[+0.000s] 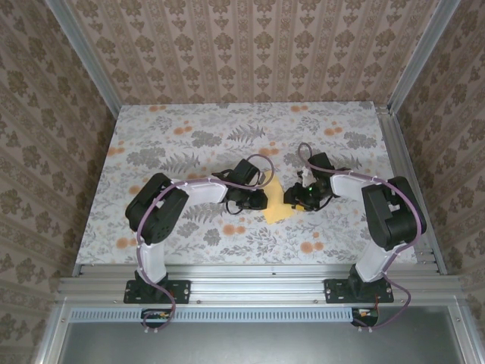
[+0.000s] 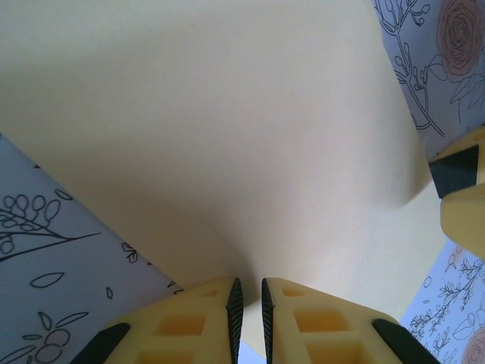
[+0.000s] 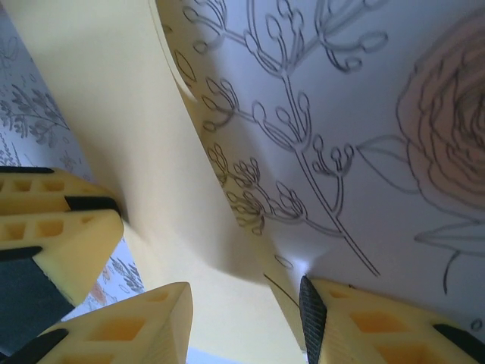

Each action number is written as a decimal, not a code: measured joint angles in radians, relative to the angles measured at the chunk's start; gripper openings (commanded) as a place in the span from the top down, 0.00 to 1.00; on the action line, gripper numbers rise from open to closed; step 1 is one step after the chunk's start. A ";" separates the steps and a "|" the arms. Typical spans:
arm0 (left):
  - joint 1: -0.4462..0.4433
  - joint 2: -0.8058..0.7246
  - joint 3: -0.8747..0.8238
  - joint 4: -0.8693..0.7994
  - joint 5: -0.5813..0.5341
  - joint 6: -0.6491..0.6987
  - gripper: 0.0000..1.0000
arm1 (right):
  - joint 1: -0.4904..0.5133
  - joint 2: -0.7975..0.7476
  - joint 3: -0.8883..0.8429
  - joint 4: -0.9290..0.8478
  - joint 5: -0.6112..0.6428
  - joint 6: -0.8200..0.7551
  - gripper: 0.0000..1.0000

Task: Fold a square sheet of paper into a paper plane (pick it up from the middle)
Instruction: Third fold the triangle at the center of the table.

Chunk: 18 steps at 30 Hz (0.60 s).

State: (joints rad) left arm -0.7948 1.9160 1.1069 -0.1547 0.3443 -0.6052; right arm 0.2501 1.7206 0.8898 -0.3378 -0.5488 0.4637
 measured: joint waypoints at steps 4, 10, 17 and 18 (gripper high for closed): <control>0.005 0.000 -0.008 0.014 0.011 0.000 0.81 | 0.011 0.013 0.011 0.007 0.002 0.000 0.55; 0.011 0.000 -0.014 0.026 0.025 0.000 0.81 | 0.026 0.014 0.013 0.021 -0.038 0.007 0.56; 0.012 -0.002 -0.020 0.033 0.031 0.001 0.81 | 0.012 -0.049 -0.018 0.020 -0.088 0.016 0.59; 0.012 -0.002 -0.020 0.033 0.032 0.001 0.81 | 0.009 -0.062 -0.023 0.021 -0.096 0.019 0.60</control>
State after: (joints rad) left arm -0.7826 1.9137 1.0870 -0.1215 0.3767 -0.6044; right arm 0.2588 1.6588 0.8669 -0.3168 -0.6445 0.4824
